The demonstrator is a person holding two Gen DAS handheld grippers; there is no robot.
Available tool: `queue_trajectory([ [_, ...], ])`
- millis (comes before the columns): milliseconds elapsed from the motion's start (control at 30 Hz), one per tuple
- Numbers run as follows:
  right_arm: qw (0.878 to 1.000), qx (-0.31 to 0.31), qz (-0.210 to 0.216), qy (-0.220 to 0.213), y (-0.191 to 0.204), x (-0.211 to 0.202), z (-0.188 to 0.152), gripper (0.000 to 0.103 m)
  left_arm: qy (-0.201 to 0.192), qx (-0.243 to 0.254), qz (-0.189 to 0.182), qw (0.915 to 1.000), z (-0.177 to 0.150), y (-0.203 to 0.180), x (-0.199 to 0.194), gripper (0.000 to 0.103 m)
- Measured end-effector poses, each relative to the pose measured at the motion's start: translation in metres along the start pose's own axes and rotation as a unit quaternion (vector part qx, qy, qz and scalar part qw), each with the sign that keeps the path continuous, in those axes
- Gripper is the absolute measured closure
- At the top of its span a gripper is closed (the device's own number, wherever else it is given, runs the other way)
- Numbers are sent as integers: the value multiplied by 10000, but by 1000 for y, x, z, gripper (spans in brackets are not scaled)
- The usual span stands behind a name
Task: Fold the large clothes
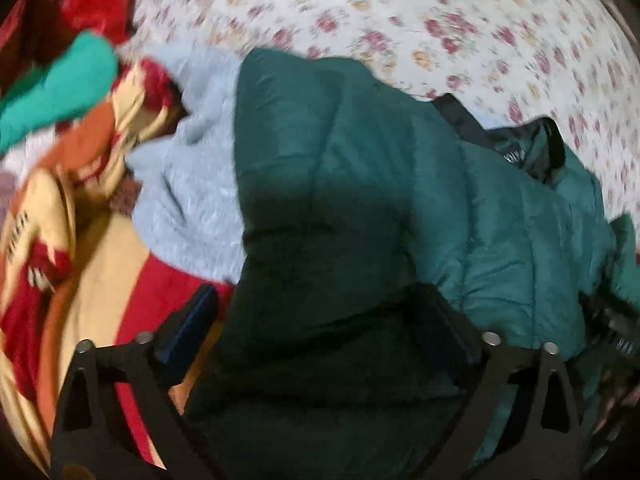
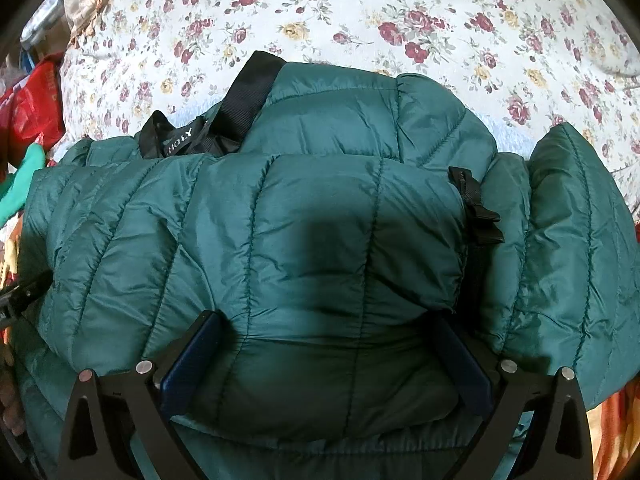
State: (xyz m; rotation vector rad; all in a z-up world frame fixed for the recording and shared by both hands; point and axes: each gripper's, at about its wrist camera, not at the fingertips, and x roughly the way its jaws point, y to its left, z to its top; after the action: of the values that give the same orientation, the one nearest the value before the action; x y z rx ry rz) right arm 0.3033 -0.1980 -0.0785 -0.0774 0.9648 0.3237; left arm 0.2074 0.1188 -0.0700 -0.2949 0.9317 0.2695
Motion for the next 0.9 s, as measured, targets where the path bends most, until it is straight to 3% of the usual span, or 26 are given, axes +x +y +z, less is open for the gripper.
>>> queue_trajectory([
  [133,10000,-2,-3,-1,0,1,2,0,191,-352,-279,9988,0,7,5,1],
  [333,10000,-14,-18,-19,1,1,3,0,-1,-124,-10,9999,-3,-6,-1,1],
  [900,10000,-12,-18,-36,0,-1,3,0,-225,106,185,9995,-4,-7,-7,1],
])
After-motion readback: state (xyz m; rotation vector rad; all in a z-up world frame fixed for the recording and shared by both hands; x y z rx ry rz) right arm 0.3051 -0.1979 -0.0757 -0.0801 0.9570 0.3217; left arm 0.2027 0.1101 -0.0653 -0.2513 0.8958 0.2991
